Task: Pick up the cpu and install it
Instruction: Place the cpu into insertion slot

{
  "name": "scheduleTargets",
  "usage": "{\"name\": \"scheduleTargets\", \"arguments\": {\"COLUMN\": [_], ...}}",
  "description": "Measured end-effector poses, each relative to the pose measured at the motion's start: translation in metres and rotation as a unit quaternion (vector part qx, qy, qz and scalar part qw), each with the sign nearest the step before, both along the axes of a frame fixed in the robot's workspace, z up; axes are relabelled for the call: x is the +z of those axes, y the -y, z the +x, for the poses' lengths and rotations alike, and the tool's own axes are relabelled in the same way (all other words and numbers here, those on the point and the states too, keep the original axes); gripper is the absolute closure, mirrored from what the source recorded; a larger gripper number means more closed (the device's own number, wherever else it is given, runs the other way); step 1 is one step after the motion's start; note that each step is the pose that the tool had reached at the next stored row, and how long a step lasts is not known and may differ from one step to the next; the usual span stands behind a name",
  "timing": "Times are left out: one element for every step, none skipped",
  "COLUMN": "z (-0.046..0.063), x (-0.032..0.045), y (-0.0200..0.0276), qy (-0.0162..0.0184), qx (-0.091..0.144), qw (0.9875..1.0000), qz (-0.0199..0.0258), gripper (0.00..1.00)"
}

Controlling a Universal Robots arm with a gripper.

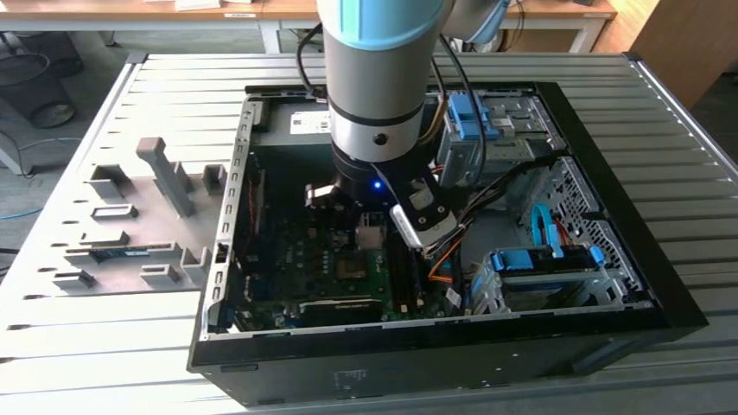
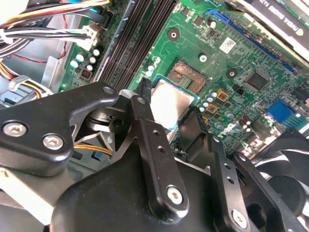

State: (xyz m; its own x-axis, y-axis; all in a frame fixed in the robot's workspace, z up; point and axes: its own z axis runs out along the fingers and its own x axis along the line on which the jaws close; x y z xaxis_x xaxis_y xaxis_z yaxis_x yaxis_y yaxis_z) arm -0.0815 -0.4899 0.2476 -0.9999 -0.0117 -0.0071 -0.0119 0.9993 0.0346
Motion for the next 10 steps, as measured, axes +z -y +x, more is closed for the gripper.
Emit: {"name": "scheduleTargets", "arguments": {"z": [0.0, 0.0, 0.0, 0.0, 0.0, -0.0001, -0.0001, -0.0001, 0.0, 0.0], "x": [-0.0004, -0.0008, -0.0012, -0.0016, -0.0019, -0.0023, -0.0027, -0.0031, -0.0036, -0.0041], "y": [0.0, 0.0, 0.0, 0.0, 0.0, 0.0, 0.0, 0.0, 0.0, 0.0], "qy": [0.0, 0.0001, 0.0, 0.0, 0.0, 0.0, 0.0, 0.0, 0.0, 0.0], "qx": [0.0, 0.0, 0.0, 0.0, 0.0, 0.0, 0.0, 0.0, 0.0, 0.0], "qw": [1.0, 1.0, 1.0, 1.0, 1.0, 1.0, 1.0, 1.0, 1.0, 1.0], "qz": [0.0, 0.0001, 0.0, -0.0001, -0.0001, -0.0001, -0.0001, -0.0001, 0.0, 0.0], "gripper": [0.53, 0.53, 0.53, 0.53, 0.53, 0.53, 0.53, 0.53, 0.53, 0.53]}}
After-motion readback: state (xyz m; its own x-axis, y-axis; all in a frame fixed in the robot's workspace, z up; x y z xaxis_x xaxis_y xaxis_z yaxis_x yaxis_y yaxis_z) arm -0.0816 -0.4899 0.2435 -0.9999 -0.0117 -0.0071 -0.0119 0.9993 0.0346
